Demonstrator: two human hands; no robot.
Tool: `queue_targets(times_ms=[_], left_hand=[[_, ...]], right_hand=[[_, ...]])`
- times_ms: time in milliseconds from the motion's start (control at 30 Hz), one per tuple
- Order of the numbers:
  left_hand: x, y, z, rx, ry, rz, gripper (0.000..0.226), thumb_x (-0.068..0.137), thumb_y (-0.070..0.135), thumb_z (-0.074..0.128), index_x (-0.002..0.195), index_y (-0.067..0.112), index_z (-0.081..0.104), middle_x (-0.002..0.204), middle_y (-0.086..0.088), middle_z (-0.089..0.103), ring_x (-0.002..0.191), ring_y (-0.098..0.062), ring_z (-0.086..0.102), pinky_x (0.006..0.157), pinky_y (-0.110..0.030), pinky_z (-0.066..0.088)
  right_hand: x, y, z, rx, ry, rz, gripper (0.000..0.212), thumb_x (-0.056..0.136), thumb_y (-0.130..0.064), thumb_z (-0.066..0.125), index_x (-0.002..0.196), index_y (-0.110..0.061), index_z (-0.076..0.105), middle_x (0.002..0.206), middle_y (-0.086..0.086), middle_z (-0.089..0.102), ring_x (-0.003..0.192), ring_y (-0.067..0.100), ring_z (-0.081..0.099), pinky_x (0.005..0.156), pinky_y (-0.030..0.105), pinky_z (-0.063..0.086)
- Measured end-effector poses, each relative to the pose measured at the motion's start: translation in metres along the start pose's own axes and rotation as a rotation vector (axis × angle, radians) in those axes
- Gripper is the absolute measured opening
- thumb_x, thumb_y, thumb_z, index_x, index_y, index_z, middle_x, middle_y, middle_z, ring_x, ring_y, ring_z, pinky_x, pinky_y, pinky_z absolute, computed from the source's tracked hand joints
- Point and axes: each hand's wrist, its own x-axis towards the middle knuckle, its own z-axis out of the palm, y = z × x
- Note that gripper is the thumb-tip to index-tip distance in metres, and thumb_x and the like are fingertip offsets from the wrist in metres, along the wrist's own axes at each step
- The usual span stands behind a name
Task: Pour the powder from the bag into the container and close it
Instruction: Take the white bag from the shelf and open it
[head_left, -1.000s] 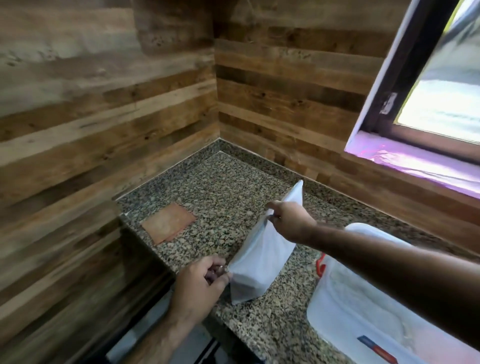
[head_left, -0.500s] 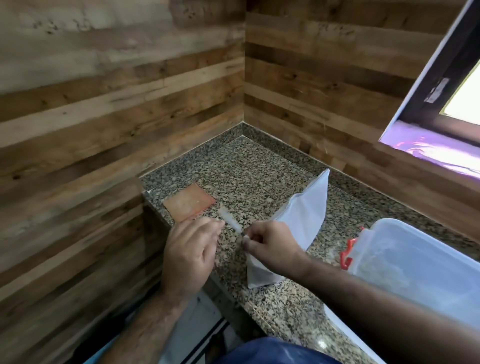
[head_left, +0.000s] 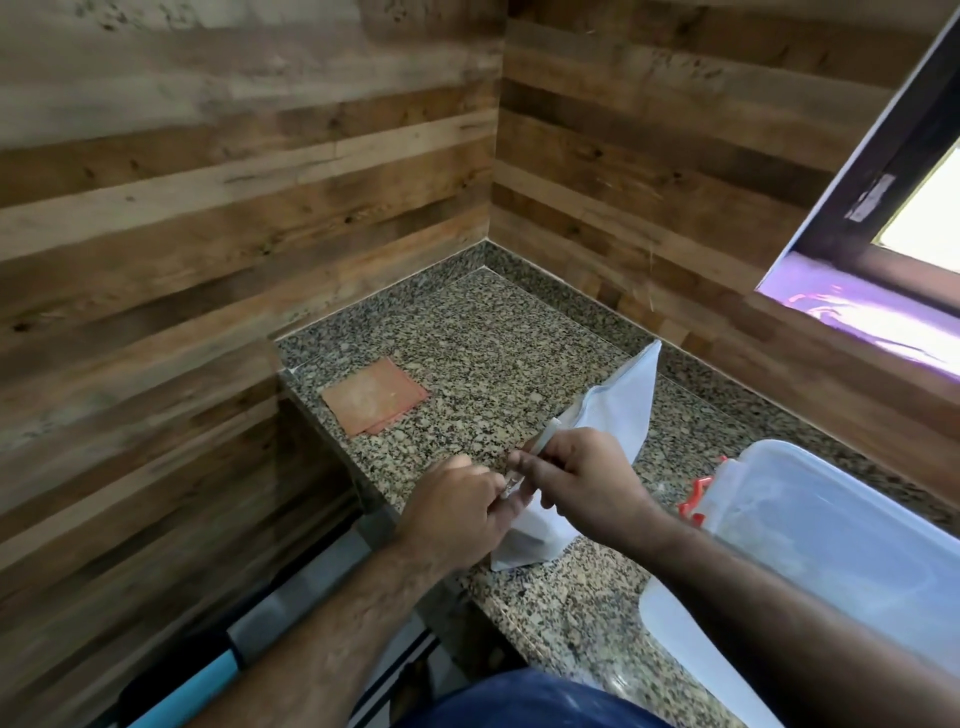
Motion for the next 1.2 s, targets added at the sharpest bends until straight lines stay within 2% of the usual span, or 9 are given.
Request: queue_targets(times_ms=[233, 400, 500, 633, 733, 900, 967, 1067, 1200], left_hand=[[-0.002, -0.001, -0.004, -0.095, -0.073, 0.05, 0.048, 0.114, 0.048, 0.043, 0.104, 0.013, 0.073, 0.087, 0.005, 0.058, 0.094, -0.016, 0.052, 0.08, -0.034, 0.042], [-0.005, -0.008, 0.008, -0.116, -0.092, 0.087, 0.049, 0.108, 0.058, 0.033, 0.078, 0.026, 0.056, 0.074, 0.008, 0.053, 0.082, -0.014, 0.048, 0.078, -0.031, 0.038], [0.001, -0.013, 0.011, -0.119, -0.099, 0.13, 0.052, 0.103, 0.06, 0.031, 0.07, 0.025, 0.049, 0.068, 0.004, 0.052, 0.076, -0.015, 0.048, 0.072, -0.031, 0.035], [0.009, -0.02, 0.013, -0.136, -0.086, 0.221, 0.054, 0.102, 0.056, 0.04, 0.068, 0.018, 0.058, 0.068, -0.003, 0.057, 0.073, -0.018, 0.052, 0.067, -0.03, 0.032], [0.012, -0.028, 0.019, -0.173, -0.102, 0.237, 0.055, 0.102, 0.056, 0.045, 0.067, 0.016, 0.061, 0.065, 0.0, 0.054, 0.071, -0.017, 0.052, 0.068, -0.035, 0.048], [0.021, -0.038, 0.022, -0.209, -0.092, 0.26, 0.07, 0.097, 0.078, 0.05, 0.063, 0.017, 0.057, 0.062, -0.002, 0.054, 0.067, -0.017, 0.052, 0.06, -0.03, 0.047], [0.024, -0.04, 0.017, -0.278, -0.103, 0.223, 0.077, 0.088, 0.094, 0.041, 0.061, 0.022, 0.052, 0.066, -0.002, 0.056, 0.068, -0.017, 0.056, 0.056, -0.023, 0.039], [0.036, -0.04, 0.015, -0.485, -0.093, 0.14, 0.076, 0.088, 0.095, 0.037, 0.058, 0.026, 0.044, 0.058, 0.008, 0.048, 0.059, -0.013, 0.048, 0.056, -0.021, 0.03], [0.066, -0.035, 0.013, -0.643, -0.172, -0.044, 0.087, 0.082, 0.1, 0.044, 0.063, 0.016, 0.053, 0.053, 0.012, 0.048, 0.05, -0.007, 0.043, 0.054, -0.03, 0.03]], right_hand=[[0.02, 0.027, -0.028, -0.012, 0.146, 0.147, 0.023, 0.104, -0.028, 0.07, 0.088, -0.015, 0.081, 0.074, -0.002, 0.079, 0.052, 0.002, 0.065, 0.049, 0.023, 0.053], [0.082, 0.073, -0.097, -0.027, 0.388, 0.294, 0.016, 0.101, -0.011, 0.07, 0.092, -0.011, 0.083, 0.073, 0.006, 0.079, 0.048, 0.007, 0.059, 0.043, 0.023, 0.053], [0.12, 0.097, -0.143, -0.003, 0.53, 0.435, 0.019, 0.099, -0.024, 0.076, 0.084, -0.012, 0.08, 0.076, 0.008, 0.079, 0.048, 0.012, 0.06, 0.04, 0.018, 0.048], [0.158, 0.132, -0.183, 0.186, 0.658, 0.59, 0.028, 0.098, -0.026, 0.077, 0.073, -0.014, 0.071, 0.068, -0.002, 0.076, 0.055, 0.006, 0.07, 0.054, 0.021, 0.058], [0.183, 0.172, -0.193, 0.273, 0.645, 0.622, 0.026, 0.091, -0.033, 0.079, 0.074, -0.014, 0.071, 0.065, -0.006, 0.074, 0.071, 0.016, 0.078, 0.074, 0.034, 0.067], [0.172, 0.135, -0.155, -0.043, 0.714, 0.613, 0.052, 0.09, -0.057, 0.075, 0.11, -0.009, 0.07, 0.107, 0.011, 0.076, 0.106, 0.036, 0.073, 0.092, 0.038, 0.057], [0.165, 0.127, -0.138, 0.067, 0.756, 0.7, 0.09, 0.079, -0.062, 0.087, 0.138, -0.005, 0.051, 0.125, 0.016, 0.069, 0.112, 0.037, 0.07, 0.094, 0.042, 0.059], [0.15, 0.126, -0.12, 0.155, 0.633, 0.8, 0.133, 0.055, -0.079, 0.091, 0.148, -0.001, 0.039, 0.117, 0.015, 0.067, 0.086, 0.027, 0.069, 0.065, 0.037, 0.062], [0.124, 0.109, -0.095, 0.042, 0.271, 0.783, 0.111, 0.078, -0.086, 0.07, 0.147, -0.001, 0.054, 0.118, 0.017, 0.064, 0.068, 0.016, 0.053, 0.042, 0.023, 0.044]])
